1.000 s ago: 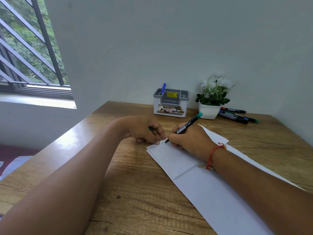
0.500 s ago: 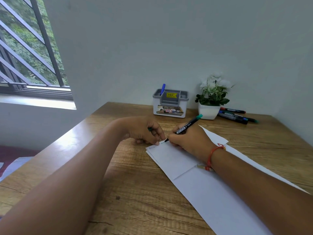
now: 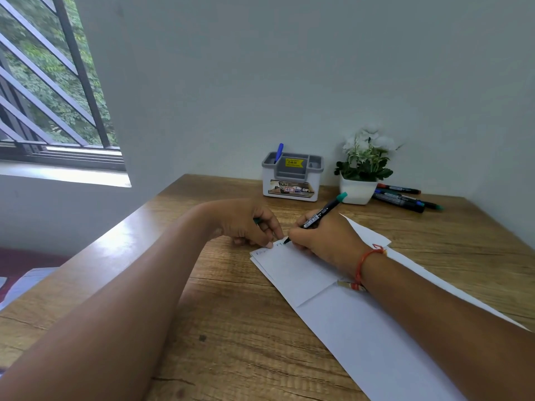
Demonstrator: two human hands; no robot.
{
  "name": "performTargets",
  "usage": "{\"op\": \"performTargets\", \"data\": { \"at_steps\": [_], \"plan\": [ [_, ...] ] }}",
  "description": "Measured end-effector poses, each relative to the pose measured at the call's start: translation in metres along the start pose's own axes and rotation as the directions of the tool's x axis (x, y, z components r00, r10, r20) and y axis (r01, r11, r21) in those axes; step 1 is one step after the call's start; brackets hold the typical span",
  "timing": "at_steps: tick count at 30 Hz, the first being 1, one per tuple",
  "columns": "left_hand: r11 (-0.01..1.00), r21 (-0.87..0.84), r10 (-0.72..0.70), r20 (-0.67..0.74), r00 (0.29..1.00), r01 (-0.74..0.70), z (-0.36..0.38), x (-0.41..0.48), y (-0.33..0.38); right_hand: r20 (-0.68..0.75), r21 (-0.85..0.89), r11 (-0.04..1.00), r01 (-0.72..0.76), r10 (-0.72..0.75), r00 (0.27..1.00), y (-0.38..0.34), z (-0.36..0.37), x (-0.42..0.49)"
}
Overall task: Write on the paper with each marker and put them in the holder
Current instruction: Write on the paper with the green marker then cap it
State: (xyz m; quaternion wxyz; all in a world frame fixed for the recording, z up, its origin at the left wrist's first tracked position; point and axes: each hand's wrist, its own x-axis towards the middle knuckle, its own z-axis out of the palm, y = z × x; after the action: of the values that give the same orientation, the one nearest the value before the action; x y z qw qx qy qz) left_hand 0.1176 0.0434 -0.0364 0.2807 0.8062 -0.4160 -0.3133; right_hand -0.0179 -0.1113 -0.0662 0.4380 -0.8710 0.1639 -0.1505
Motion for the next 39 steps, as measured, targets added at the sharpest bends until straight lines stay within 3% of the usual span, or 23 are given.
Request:
{"op": "performTargets", "data": {
  "at_steps": [7, 14, 30, 39],
  "plan": [
    [1.000, 0.017, -0.002, 0.005, 1.000, 0.002, -0.0001, -0.0004, 0.0000, -0.040, 0.065, 0.998, -0.006, 0.008, 0.999, 0.0018, -0.0027, 0.0004],
    [1.000, 0.002, 0.001, 0.001, 1.000, -0.001, 0.0004, -0.0017, -0.0002, 0.049, 0.114, 0.993, -0.011, 0.005, 0.999, 0.0008, -0.0047, -0.0021],
    [1.000, 0.004, -0.005, 0.003, 1.000, 0.005, 0.0006, -0.0019, 0.0019, 0.074, 0.050, 0.999, -0.013, 0.009, 0.997, -0.0007, -0.0056, -0.0005],
    [1.000, 0.008, -0.001, 0.001, 1.000, 0.001, 0.0010, -0.0020, 0.0011, -0.001, 0.044, 0.999, -0.025, 0.025, 1.000, 0.0079, -0.0034, 0.0042]
  ]
}}
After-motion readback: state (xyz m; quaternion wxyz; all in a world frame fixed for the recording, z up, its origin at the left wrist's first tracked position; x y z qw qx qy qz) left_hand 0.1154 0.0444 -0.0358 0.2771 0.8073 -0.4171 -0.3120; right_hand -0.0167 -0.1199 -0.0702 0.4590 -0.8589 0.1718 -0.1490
